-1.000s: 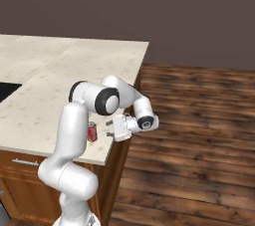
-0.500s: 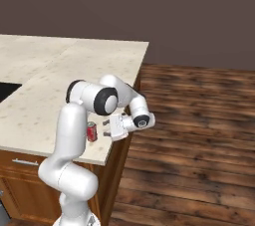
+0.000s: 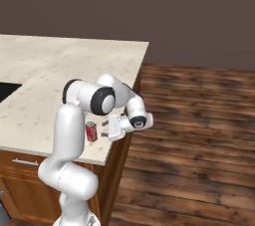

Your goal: Pick the can, can from the counter and place them in the open cabinet.

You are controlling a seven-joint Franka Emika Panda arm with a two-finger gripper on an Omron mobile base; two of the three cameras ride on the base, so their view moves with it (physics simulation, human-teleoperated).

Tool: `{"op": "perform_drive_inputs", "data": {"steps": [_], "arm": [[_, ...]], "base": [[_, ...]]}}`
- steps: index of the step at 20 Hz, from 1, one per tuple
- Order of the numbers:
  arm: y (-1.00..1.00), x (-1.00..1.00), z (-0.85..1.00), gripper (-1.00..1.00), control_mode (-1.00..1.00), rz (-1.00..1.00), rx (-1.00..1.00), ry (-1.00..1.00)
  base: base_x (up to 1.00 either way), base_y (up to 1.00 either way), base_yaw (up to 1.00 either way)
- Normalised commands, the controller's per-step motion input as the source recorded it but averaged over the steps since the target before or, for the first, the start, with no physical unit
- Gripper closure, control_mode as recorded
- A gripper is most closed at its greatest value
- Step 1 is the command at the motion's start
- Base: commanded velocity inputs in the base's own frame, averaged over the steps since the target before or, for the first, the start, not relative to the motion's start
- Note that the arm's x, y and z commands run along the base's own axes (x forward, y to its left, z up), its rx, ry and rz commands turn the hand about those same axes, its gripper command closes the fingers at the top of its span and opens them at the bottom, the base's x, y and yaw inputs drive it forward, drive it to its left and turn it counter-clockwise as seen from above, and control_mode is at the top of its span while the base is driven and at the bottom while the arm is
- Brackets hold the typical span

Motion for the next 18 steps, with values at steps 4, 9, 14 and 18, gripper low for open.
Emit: {"op": "perform_drive_inputs", "data": {"steps": [4,9,14,18], "arm": [[0.10,0.00,-0.06,-1.00,-1.00,-0.06,0.00,0.03],[0.12,0.00,-0.04,-1.00,-1.00,-0.08,-0.01,0.01],[0.04,0.00,0.00,-1.00,-1.00,-0.05,0.00,0.03],[0.04,-0.07,0.00,-1.00,-1.00,-0.04,0.00,0.02]], "base": [[0.00,0.00,0.00],[0.00,0.00,0.00],[0.00,0.00,0.00],[0.00,0.00,0.00]]}}
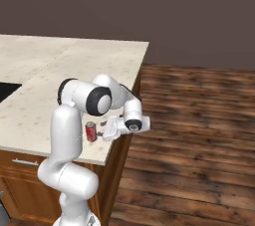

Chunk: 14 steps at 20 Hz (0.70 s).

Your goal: Pick the can, can from the counter and place them in the open cabinet.

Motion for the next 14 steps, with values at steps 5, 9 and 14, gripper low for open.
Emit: {"op": "perform_drive_inputs", "data": {"steps": [5,9,14], "arm": [[0.06,-0.11,0.00,-1.00,-1.00,-0.02,-0.01,0.03],[0.01,-0.18,0.00,-1.00,-1.00,0.00,0.00,0.03],[0.00,-0.22,0.00,-1.00,-1.00,0.00,0.00,0.03]], "base": [[0.00,0.00,0.00],[0.00,0.00,0.00],[0.00,0.00,0.00]]}}
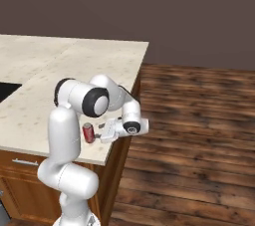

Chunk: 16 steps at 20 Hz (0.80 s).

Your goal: Pick the can, can from the counter and place them in the open cabinet.

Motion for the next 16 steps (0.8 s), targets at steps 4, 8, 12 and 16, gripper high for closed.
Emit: {"op": "perform_drive_inputs", "data": {"steps": [4,8,12,16], "arm": [[0.00,-0.26,0.02,-1.00,-1.00,0.00,0.00,0.00],[0.00,-0.22,0.08,-1.00,-1.00,0.00,0.00,0.00],[0.03,-0.18,0.14,-1.00,-1.00,0.00,-0.04,0.00],[0.02,-0.12,0.20,-1.00,-1.00,-0.01,-0.06,0.00]], "base": [[0.00,0.00,0.00],[0.00,0.00,0.00],[0.00,0.00,0.00],[0.00,0.00,0.00]]}}
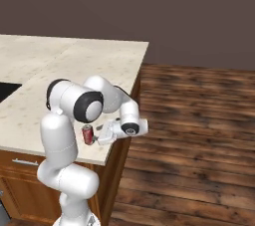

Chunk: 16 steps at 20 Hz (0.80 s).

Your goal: Pick the can, can from the counter and place them in the open cabinet.

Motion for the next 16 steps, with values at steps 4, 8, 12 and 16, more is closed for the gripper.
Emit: {"op": "perform_drive_inputs", "data": {"steps": [4,8,12,16], "arm": [[0.02,-0.10,0.22,-1.00,-1.00,-0.02,-0.06,0.00],[0.05,-0.11,0.18,-1.00,-1.00,-0.03,-0.06,0.00],[0.14,-0.11,0.05,-1.00,-1.00,-0.03,-0.05,0.03],[0.28,-0.06,-0.03,-1.00,-1.00,-0.04,-0.04,0.07]], "base": [[0.00,0.00,0.00],[0.00,0.00,0.00],[0.00,0.00,0.00],[0.00,0.00,0.00]]}}
